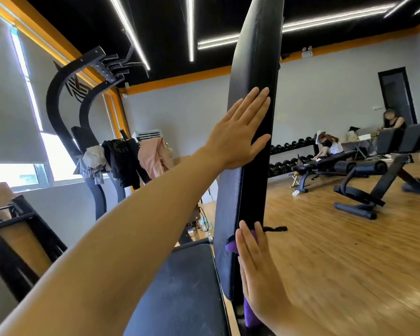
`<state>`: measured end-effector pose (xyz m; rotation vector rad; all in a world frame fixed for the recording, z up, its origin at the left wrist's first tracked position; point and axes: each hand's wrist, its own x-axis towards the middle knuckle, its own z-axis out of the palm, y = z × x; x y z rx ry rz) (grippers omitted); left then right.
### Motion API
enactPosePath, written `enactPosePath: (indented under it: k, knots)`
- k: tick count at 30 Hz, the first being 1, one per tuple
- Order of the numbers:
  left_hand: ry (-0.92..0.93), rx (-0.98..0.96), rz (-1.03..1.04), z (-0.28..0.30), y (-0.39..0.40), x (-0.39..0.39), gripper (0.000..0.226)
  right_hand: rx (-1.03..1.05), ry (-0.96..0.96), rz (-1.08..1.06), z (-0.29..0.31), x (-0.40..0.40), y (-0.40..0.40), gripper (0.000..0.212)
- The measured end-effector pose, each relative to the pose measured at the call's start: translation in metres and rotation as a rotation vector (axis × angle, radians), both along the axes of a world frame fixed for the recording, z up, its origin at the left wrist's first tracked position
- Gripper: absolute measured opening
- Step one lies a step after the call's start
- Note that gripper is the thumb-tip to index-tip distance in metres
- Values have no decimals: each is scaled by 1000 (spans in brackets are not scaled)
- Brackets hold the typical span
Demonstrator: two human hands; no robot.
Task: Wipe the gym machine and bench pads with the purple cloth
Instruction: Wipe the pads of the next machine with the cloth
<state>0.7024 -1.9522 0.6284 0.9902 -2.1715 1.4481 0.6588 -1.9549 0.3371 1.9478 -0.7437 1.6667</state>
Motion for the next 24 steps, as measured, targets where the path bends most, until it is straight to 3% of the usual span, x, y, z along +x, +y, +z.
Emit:
enactPosePath:
  k: [4, 8, 10, 15, 19, 24]
  knots:
    - [47, -22, -47, -18, -2, 4, 70, -12, 66, 33, -2, -8, 4, 74]
    - [72, -43, -73, -22, -6, 3, 69, 47, -243, 121, 67, -6, 1, 58]
    - [82, -42, -89, -23, -5, 2, 68, 41, -308, 122, 67, 1, 0, 56]
    - [98, -45, -118, -33, -4, 6, 65, -107, 85, -32, -41, 15, 7, 57]
    - [155, -19, -157, -44, -4, 6, 65, -130, 160, -32, -23, 0, 5, 55]
    - [157, -28, -196, -44, -7, 8, 66, -32, -263, 12, 50, 7, 4, 54]
